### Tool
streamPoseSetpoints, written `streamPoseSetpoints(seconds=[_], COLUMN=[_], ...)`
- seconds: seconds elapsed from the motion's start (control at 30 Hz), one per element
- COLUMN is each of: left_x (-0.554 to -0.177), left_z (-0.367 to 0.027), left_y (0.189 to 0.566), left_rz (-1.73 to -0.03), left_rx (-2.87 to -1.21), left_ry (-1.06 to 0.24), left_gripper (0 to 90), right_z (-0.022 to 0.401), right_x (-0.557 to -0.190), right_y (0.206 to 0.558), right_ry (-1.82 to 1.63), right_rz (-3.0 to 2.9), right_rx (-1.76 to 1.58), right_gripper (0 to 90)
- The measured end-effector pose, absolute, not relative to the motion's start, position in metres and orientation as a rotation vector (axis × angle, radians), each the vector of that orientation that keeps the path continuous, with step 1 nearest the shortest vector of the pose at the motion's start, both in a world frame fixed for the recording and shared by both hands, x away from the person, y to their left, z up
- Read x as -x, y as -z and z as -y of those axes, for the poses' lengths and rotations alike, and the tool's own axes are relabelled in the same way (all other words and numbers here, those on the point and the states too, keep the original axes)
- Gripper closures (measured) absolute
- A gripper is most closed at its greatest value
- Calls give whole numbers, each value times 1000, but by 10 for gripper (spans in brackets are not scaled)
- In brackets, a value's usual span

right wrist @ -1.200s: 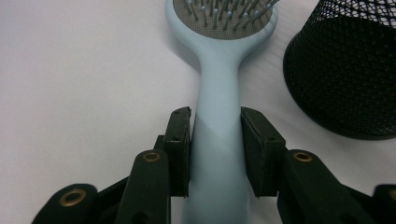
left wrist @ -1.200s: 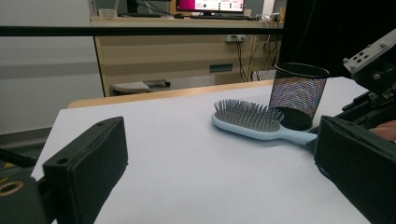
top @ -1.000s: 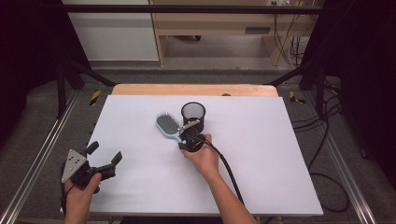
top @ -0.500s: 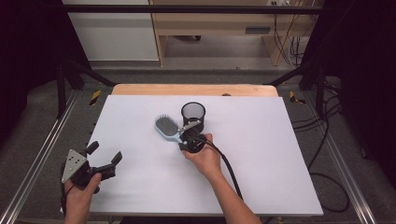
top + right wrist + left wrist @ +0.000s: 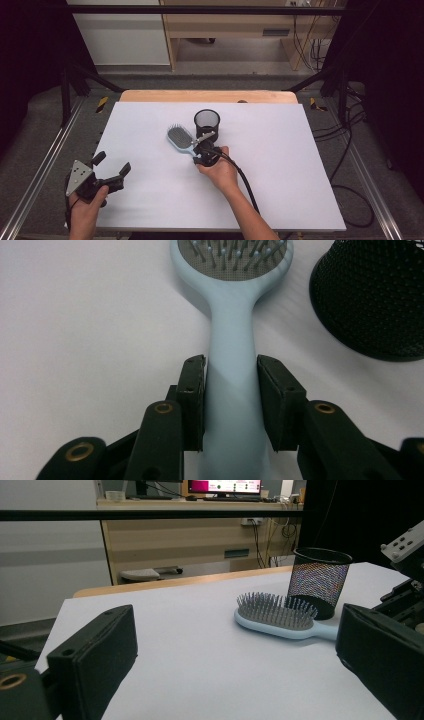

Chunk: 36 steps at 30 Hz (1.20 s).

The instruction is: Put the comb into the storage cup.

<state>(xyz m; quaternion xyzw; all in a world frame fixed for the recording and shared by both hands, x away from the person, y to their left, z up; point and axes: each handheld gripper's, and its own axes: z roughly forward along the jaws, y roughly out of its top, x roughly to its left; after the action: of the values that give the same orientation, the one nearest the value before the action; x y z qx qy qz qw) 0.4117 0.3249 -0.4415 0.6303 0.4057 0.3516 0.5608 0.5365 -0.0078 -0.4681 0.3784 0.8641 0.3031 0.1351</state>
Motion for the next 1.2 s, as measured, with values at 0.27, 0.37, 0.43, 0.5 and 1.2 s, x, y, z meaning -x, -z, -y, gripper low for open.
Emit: streamPoseSetpoints(seconds=[0.27, 0.37, 0.43, 0.5, 1.2], left_x=[-412, -412, -412, -412, -412], left_z=[-324, -324, -324, -324, -323], left_y=[442, 442, 441, 441, 441], left_rz=[-954, -951, -950, -950, -943], left_rx=[-1486, -1488, -1488, -1489, -1490], left_ry=[-827, -828, -828, -828, -825], left_gripper=[32, 32, 32, 32, 32], right_z=[7, 4, 3, 1, -15], right_x=[-541, -544, -546, -548, -557], right_y=[468, 468, 468, 469, 469], right_ry=[-922, -925, -930, -923, -887], right_rz=[-2486, -2478, -2472, -2470, -2465], right_rx=[-1116, -1120, -1115, -1125, -1112], right_gripper=[609, 601, 604, 615, 627])
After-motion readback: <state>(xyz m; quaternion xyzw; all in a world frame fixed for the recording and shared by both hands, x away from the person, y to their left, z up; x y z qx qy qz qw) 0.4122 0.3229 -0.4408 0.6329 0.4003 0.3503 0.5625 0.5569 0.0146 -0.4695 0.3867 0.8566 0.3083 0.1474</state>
